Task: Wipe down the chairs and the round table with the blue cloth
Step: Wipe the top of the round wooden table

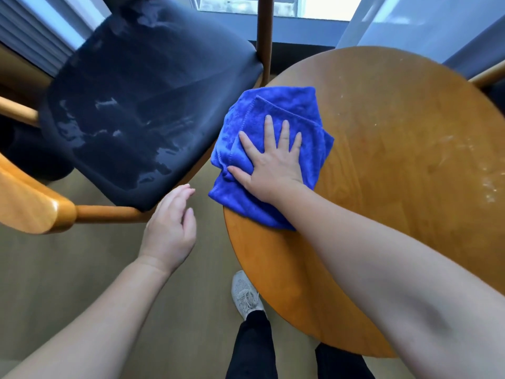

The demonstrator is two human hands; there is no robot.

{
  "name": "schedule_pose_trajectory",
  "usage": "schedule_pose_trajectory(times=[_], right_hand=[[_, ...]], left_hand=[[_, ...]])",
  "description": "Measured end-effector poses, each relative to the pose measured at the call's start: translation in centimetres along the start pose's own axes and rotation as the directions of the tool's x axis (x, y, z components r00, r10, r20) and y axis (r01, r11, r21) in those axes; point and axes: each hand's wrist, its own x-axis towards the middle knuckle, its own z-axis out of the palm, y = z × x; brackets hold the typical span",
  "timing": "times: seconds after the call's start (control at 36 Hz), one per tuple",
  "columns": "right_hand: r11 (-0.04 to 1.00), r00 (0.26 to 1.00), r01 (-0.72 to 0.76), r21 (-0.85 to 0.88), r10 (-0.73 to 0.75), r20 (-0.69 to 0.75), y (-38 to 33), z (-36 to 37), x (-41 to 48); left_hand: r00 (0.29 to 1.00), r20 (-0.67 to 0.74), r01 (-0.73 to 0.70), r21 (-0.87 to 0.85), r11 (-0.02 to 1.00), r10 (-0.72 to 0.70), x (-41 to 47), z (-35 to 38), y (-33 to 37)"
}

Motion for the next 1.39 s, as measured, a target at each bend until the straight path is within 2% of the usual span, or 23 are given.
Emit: schedule_pose_trajectory(times=[0.14,0.25,0.39,0.53,0.67,0.86,1.03,1.22,1.39], right_hand=[[0.999,0.999,0.047,-0.004,-0.047,-0.014,2.4,-1.1,2.6],[0.998,0.998,0.057,0.011,-0.057,-0.038,5.4,-2.2,4.9],[0.999,0.998,-0.028,0.032,0.03,-0.061,9.3,-2.9,6.1],[0.995,0.993,-0.09,0.041,0.093,-0.07,12.3,-2.8,4.9],[0.991,0.989,-0.124,0.043,0.127,-0.069,14.4,-2.2,3.0],[0.987,0.985,-0.15,0.055,0.154,-0.074,17.2,-1.5,0.6],[0.977,0.975,-0.198,0.084,0.205,-0.091,20.5,-0.8,-2.3],[0.942,0.941,-0.314,0.117,0.325,-0.095,26.7,0.6,-7.5],[0.878,0.879,-0.452,0.161,0.469,-0.091,32.8,1.9,-13.0]], left_hand=[[1.0,0.015,-0.007,0.038,0.999,0.007,0.8,-0.1,1.0],[0.996,0.084,-0.045,0.091,0.995,0.038,1.4,0.2,2.1],[0.966,0.176,-0.217,0.156,0.964,0.189,2.1,1.4,4.2],[0.944,0.252,-0.27,0.227,0.936,0.211,2.8,3.6,7.5],[0.929,0.319,-0.282,0.284,0.917,0.187,3.5,5.5,10.0],[0.906,0.418,-0.262,0.422,0.868,0.07,3.6,7.0,12.7],[0.891,0.452,-0.282,0.505,0.815,0.028,4.3,8.6,15.2],[0.829,0.538,-0.213,0.552,0.806,-0.15,5.3,11.0,19.1],[0.803,0.572,-0.248,0.572,0.782,-0.164,5.2,12.6,22.0]])
